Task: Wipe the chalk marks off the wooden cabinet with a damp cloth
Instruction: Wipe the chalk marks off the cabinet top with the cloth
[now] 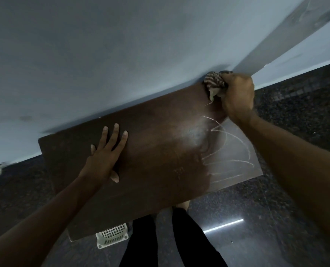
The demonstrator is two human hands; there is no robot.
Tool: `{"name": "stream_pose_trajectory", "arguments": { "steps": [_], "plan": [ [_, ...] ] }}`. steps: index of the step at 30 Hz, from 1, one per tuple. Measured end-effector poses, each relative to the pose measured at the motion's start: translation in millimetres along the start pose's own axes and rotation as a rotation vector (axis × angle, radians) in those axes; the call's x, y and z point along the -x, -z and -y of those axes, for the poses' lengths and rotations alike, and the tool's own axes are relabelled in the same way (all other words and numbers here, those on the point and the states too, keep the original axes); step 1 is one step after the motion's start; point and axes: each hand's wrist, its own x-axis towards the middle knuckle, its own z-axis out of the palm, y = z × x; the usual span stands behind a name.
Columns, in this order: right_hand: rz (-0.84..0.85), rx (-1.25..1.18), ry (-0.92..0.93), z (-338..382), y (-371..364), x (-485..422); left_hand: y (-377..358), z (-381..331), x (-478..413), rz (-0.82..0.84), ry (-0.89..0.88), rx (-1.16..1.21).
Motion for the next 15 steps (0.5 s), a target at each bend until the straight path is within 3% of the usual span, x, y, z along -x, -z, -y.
{"name": "stream_pose_trajectory", "arguments": {
  "steps": [3, 9, 15],
  "plan": [
    [-0.042, -0.025, -0.033, 42, -16, 27, -2, 1, 1, -0.026, 0.006, 0.028],
    [0.161, -0.074, 0.493, 144, -41, 122, -5, 3, 3, -0.087, -0.001, 0.098],
    [0.223, -0.082, 0.739, 105, -48, 142, -11, 9, 1, -0.129, -0.031, 0.151]
  ]
}}
